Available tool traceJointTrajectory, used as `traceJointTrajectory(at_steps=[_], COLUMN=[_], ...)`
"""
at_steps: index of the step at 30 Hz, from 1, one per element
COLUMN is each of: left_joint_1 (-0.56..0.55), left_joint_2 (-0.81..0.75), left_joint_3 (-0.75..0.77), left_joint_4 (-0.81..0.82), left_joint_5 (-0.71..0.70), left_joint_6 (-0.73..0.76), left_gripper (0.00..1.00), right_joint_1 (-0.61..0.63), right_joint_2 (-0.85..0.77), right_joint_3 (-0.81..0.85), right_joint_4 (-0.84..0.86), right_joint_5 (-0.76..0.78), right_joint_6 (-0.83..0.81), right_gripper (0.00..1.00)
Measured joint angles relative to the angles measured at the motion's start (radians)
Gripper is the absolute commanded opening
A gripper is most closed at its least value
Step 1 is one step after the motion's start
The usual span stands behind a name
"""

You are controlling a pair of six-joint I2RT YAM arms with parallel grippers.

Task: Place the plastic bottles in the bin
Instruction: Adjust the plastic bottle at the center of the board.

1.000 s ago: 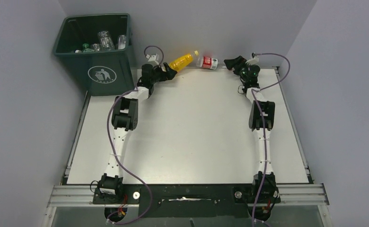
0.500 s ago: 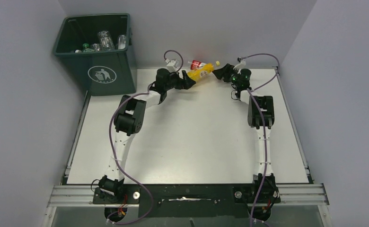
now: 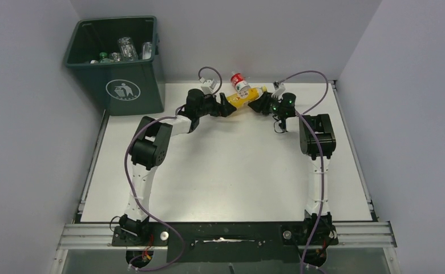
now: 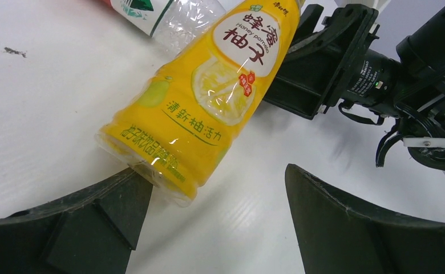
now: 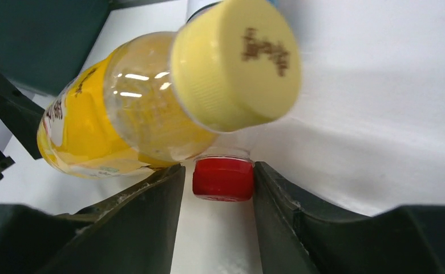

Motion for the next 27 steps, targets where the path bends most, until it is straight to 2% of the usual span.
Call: traceJointTrajectory(at_steps=[6, 12, 20, 24, 27], left_joint_1=[-0.005, -0.021, -0.053, -0.075, -0.093], left_joint_2=[-0.098, -0.175, -0.277, -0.341, -0.378], left_joint_3=[-0.119, -0.209, -0.319, -0.376, -0.398], left_joint_4=[0.016, 0.046, 0.057, 0.053, 0.05], left_joint_5=[-0.001, -0.011, -0.046, -0.069, -0.08], left_joint_6=[0.005, 0.004, -0.002, -0.001, -0.001], left_gripper=[0.86, 0.86, 0.86, 0.86, 0.86], right_joint_1=[0.045, 0.101, 0.129, 0.146, 0.167], right_joint_2=[-0.088, -0.176, -0.323, -0.436, -0.535], right_joint_3=[-0.122, -0.254, -0.436, -0.563, -0.662], right_joint_4=[-0.025, -0.05, -0.113, -0.134, -0.161], right_joint_5=[0.0, 0.001, 0.029, 0.048, 0.057], right_joint_6=[-0.053, -0.093, -0.139, -0.164, -0.176], right_gripper=[0.41, 0.27, 0.24, 0.29, 0.48])
